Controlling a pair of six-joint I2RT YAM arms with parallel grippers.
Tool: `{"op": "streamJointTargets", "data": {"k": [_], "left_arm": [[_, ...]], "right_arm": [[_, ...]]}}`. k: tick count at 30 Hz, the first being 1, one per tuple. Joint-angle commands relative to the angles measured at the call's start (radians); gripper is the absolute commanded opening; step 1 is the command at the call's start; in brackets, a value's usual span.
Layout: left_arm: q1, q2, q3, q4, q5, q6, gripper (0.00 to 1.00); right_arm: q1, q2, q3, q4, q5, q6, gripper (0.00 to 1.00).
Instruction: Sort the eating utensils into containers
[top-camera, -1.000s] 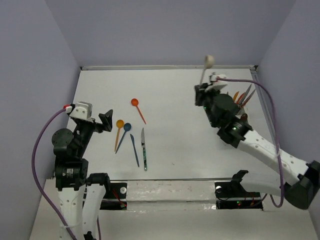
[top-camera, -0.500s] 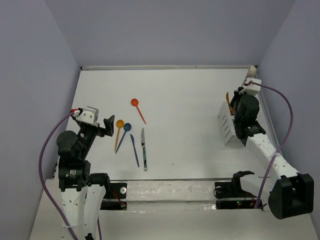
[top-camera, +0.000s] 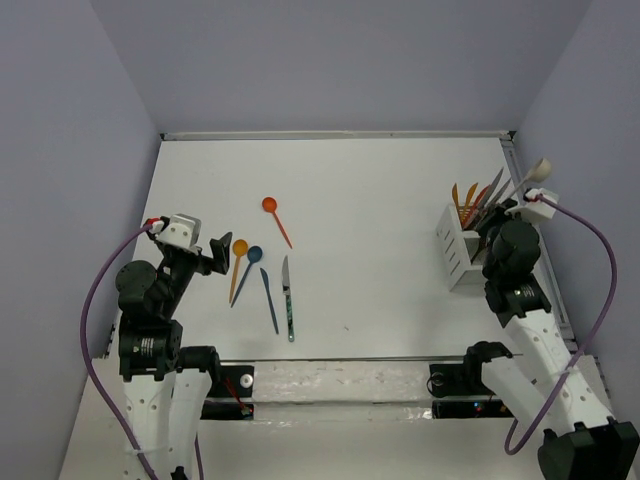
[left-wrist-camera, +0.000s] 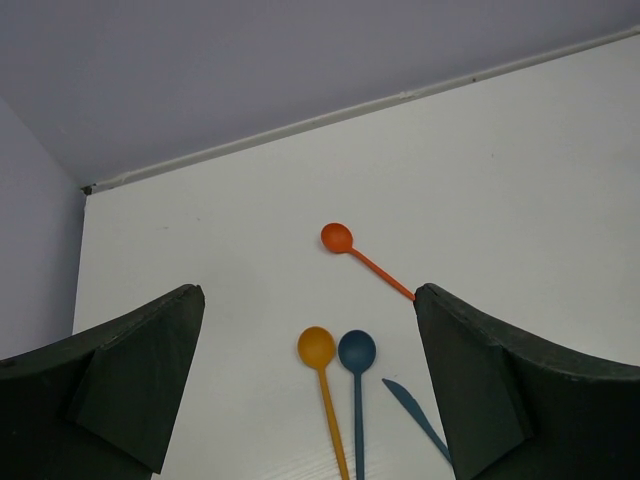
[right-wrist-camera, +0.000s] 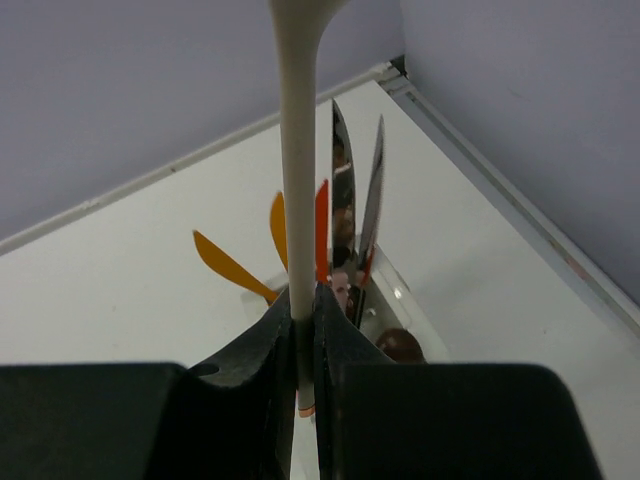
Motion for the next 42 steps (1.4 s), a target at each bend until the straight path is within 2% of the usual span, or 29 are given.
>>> {"op": "streamJointTargets", "data": {"k": [1, 5, 7, 14, 23, 27, 35, 42], "left_arm": [[-0.004, 0.005, 0.003, 0.052, 0.02, 0.012, 0.99], [-0.004, 0.0, 0.004, 0.051, 0.017, 0.013, 0.99], [-0.005, -0.002, 0.004, 0.048, 0.015, 0.013, 0.99], [-0.007, -0.006, 0.004, 0.046, 0.017, 0.016, 0.99], [-0.008, -0.006, 0.003, 0.048, 0.015, 0.021, 0.99], [-0.007, -0.006, 0.003, 0.049, 0.014, 0.019, 0.99], [-0.004, -0.008, 0.003, 0.052, 0.014, 0.018, 0.99], [-0.004, -0.008, 0.004, 0.051, 0.014, 0.016, 0.99]], "right_arm": [[-0.002, -0.084, -0.085, -0.128, 0.093, 0.086, 0.0], [-0.002, -0.116, -0.155, -0.058, 0.093, 0.125, 0.0], [-0.002, -0.1, -0.207, 0.028, 0.115, 0.126, 0.0], [-0.002, -0.027, -0.296, 0.16, 0.205, 0.132, 0.0], [-0.002, 0.086, -0.287, 0.177, 0.233, 0.183, 0.0], [-0.002, 0.109, -0.273, 0.171, 0.222, 0.171, 0.04], [-0.002, 0.051, -0.298, 0.168, 0.221, 0.177, 0.3], [-0.002, 0.06, -0.289, 0.16, 0.233, 0.175, 0.38]]}}
